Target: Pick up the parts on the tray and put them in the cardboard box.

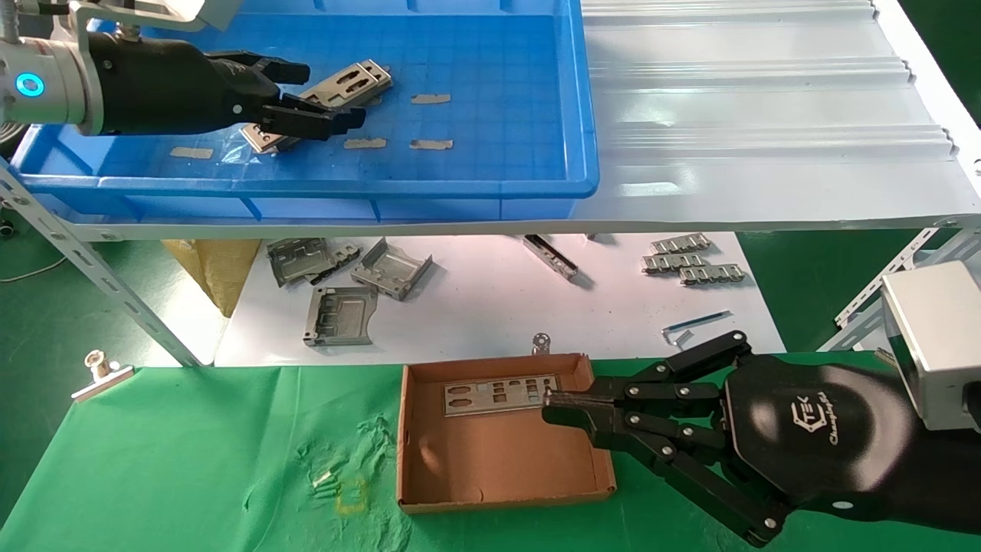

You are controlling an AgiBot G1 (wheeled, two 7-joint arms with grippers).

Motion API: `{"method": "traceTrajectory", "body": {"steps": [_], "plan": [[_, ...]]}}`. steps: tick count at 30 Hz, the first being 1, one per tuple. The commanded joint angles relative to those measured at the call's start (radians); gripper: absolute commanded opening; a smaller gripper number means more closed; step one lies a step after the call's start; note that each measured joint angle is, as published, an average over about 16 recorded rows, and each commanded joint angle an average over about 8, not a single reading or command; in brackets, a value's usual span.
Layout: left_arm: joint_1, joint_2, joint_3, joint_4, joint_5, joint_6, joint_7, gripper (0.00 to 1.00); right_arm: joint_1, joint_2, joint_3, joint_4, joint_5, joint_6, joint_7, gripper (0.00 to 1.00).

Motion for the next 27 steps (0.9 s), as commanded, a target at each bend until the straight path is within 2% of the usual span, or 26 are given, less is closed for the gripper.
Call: {"method": "traceTrajectory", "body": {"steps": [1,3,4,5,27], "plan": [[-0.002,0.002,0.0,0.009,0.001,-0.003,0.006,0.03,0.0,0.0,0.0,0.0,0.0,0.0,0.0,0.65],[-0.001,0.003,0.0,0.015,0.001,-0.009,0.014,0.0,0.0,0.0,0.0,0.0,0.0,0.0,0.0,0.9],[0.0,0.003,0.0,0.018,0.001,-0.012,0.017,0.0,0.0,0.0,0.0,0.0,0.0,0.0,0.0,0.98],[0.001,0.004,0.0,0.02,0.0,-0.015,0.022,0.0,0.0,0.0,0.0,0.0,0.0,0.0,0.0,1.0],[-0.002,0.009,-0.003,0.05,-0.003,-0.054,0.063,0.0,0.0,0.0,0.0,0.0,0.0,0.0,0.0,1.0]]}}
